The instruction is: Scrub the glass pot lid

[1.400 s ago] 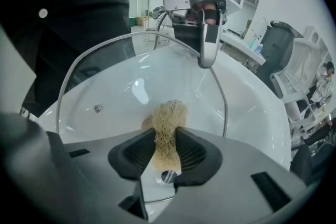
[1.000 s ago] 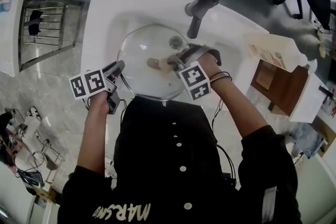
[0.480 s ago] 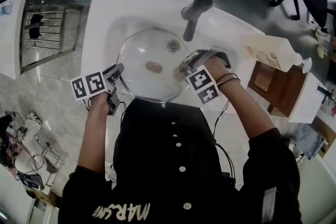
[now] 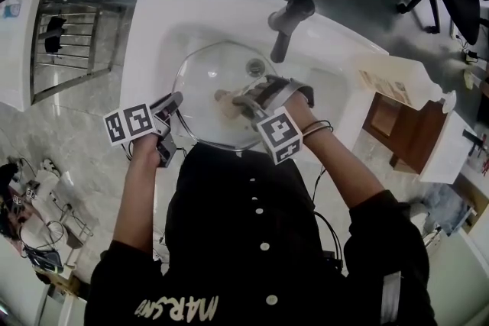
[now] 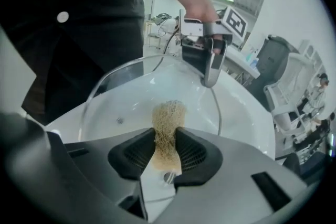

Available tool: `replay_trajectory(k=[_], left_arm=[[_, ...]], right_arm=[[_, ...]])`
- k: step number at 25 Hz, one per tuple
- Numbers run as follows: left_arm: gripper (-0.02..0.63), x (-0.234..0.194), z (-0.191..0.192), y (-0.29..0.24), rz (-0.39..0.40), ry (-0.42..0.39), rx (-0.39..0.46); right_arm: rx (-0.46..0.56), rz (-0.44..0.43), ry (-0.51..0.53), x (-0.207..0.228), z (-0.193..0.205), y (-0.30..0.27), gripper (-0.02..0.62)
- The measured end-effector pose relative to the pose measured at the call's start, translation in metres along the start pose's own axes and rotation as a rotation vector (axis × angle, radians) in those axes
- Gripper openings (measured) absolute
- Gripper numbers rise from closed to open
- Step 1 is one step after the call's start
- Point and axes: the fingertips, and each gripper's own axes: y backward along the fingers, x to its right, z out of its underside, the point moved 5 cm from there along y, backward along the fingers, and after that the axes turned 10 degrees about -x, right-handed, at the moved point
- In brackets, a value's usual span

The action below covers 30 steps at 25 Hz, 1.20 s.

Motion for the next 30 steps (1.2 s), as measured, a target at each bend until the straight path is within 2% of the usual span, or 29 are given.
replay_trajectory(k=[3, 8, 16, 20, 30], left_arm=[[0.107, -0.001, 0.000, 0.000, 0.023, 0.041, 0.000], [0.098, -0.003, -0.001, 0.000, 0.077, 0.127, 0.009], [0.091, -0.007, 0.000, -0.001, 0.171, 0.259, 0.038], [0.089, -0.007, 0.000, -0.001, 0.171, 0.264, 0.040], [0.089, -0.007, 0.000, 0.001, 0.137, 0.243, 0.049]], right_arm=[[0.045, 0.136, -0.006, 0.019, -0.033, -0.012, 0.135], [0.045, 0.279, 0.032, 0.045, -0.058, -0.026, 0.135], [0.082, 0.371, 0.029, 0.057, -0.066, -0.033, 0.137], [0.070, 0.288, 0.024, 0.051, -0.063, -0.039, 0.135], [0.042, 0.036, 0.118, 0.020, -0.040, -0.029, 0.132]])
